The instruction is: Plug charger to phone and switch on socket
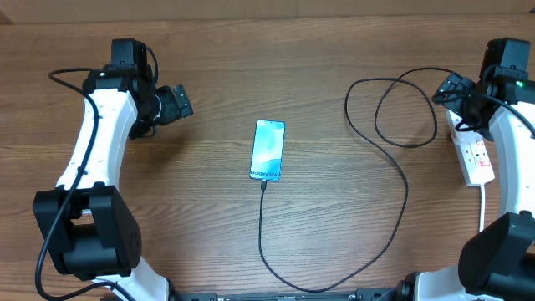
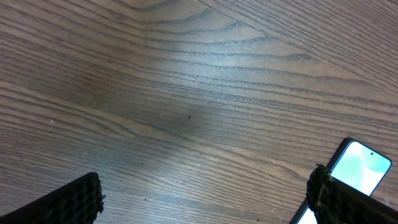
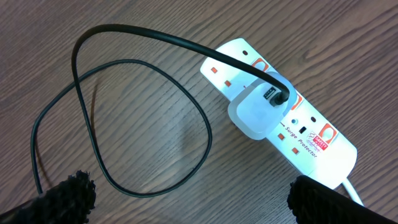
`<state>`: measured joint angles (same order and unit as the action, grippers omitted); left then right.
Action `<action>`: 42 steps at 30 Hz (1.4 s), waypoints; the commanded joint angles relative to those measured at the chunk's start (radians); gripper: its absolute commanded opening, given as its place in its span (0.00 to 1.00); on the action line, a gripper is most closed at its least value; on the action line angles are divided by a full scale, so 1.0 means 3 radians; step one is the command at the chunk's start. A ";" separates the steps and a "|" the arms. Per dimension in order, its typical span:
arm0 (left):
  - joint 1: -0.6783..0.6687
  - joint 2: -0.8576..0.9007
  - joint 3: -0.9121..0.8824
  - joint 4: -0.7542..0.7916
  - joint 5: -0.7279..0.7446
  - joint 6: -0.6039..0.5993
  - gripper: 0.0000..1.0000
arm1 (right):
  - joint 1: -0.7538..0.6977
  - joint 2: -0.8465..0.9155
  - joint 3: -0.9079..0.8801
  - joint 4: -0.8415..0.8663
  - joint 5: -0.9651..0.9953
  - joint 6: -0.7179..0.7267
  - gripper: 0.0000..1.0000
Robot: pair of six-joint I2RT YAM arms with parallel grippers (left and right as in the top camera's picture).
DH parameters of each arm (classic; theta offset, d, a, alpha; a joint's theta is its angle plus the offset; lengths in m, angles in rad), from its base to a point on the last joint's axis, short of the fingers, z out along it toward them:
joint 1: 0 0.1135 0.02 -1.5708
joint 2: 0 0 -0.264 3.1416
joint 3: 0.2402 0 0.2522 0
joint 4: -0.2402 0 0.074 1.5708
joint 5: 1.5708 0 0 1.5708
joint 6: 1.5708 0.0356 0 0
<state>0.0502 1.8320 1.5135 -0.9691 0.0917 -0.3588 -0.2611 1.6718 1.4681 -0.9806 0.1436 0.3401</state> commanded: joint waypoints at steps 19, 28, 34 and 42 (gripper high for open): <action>-0.0017 -0.0003 0.0025 0.0004 -0.0050 0.0075 1.00 | -0.0660 0.0282 0.0081 -0.0169 0.0267 0.0354 1.00; -0.0017 -0.0003 0.0025 0.0004 -0.0048 0.0075 1.00 | -0.1185 0.0315 0.0081 -0.0085 0.0267 0.0628 1.00; -0.0017 -0.0003 0.0025 0.0004 -0.0050 0.0075 1.00 | -0.1319 0.0429 0.0079 0.0033 0.0267 0.0628 1.00; -0.0017 -0.0003 0.0025 0.0004 -0.0050 0.0075 1.00 | -0.1319 0.0439 0.0079 0.0113 0.0268 0.0626 1.00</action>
<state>0.0502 1.8320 1.5135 -0.9691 0.0917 -0.3584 -0.6556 1.8057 1.4681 -0.9569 0.2138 0.5198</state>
